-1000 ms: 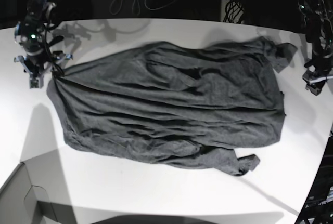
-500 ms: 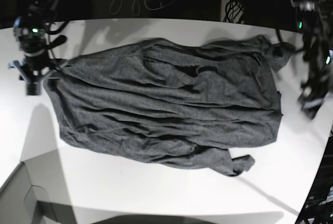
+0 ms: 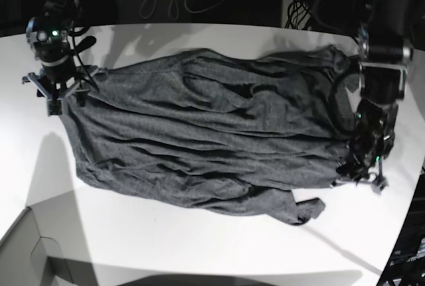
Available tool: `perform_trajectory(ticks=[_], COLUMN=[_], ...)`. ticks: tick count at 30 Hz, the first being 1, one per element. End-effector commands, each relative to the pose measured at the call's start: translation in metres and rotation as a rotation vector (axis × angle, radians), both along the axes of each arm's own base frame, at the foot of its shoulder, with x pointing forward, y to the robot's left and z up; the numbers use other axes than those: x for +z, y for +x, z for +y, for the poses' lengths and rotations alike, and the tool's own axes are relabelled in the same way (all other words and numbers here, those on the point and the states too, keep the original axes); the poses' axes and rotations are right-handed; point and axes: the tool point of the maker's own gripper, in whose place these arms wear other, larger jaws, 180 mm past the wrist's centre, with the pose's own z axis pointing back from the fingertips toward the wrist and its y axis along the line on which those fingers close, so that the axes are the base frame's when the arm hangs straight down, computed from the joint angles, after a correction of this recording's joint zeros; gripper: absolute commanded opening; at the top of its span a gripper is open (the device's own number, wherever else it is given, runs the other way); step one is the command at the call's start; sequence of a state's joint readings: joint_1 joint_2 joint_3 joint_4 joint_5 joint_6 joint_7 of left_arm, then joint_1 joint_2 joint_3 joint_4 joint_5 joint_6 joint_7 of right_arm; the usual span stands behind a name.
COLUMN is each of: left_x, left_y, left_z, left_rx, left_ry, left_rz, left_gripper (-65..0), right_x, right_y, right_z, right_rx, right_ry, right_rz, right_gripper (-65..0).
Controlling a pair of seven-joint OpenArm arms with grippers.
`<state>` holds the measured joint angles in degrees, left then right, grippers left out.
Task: Layout the t-shirt on the table in an organized manner, then fold the t-shirt properly
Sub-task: 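Lower the left gripper onto the shirt hem and grasp it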
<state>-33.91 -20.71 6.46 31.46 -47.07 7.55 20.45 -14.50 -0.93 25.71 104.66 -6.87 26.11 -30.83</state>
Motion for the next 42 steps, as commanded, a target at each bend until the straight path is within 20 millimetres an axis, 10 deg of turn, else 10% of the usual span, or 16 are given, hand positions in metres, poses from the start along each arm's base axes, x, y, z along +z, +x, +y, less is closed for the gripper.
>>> perform_trajectory(ticks=[1,7,13,22,28,37,42], left_x=[0.028,0.005,0.023,0.137,0.169,0.057,0.009], left_y=[0.024,0.023,0.04,0.102,0.107,0.056,0.026], left_z=[0.001,-0.003,0.007,0.032,0.058,0.034,0.017], left_rx=[-0.015,-0.089,-0.09,-0.025,0.013,-0.064,-0.102], left_ry=[0.019,0.22,0.466,0.515,0.541,0.47,0.447], left_rz=[-0.069,-0.023,-0.151,-0.362,-0.401,-0.161,-0.082], left_gripper=[-65.0,-64.7,-64.5,-64.5,-63.5,-33.9,-28.1], right_x=[0.011,0.011,0.009,0.014,0.013,0.012,0.012], right_y=[0.006,0.006,-0.003,-0.014,-0.019,-0.019,-0.02], right_z=[-0.002,-0.002,-0.014,-0.043,-0.045,-0.044,-0.044], right_rx=[0.003,0.003,-0.006,-0.041,-0.049,-0.049,-0.049], right_ry=[-0.007,-0.007,-0.034,-0.09,-0.092,-0.089,-0.089], right_rz=[-0.042,-0.042,-0.021,-0.007,0.002,0.002,0.005], right_gripper=[-36.3,-36.3,-36.3,-36.3,-36.3,-36.3,-36.3])
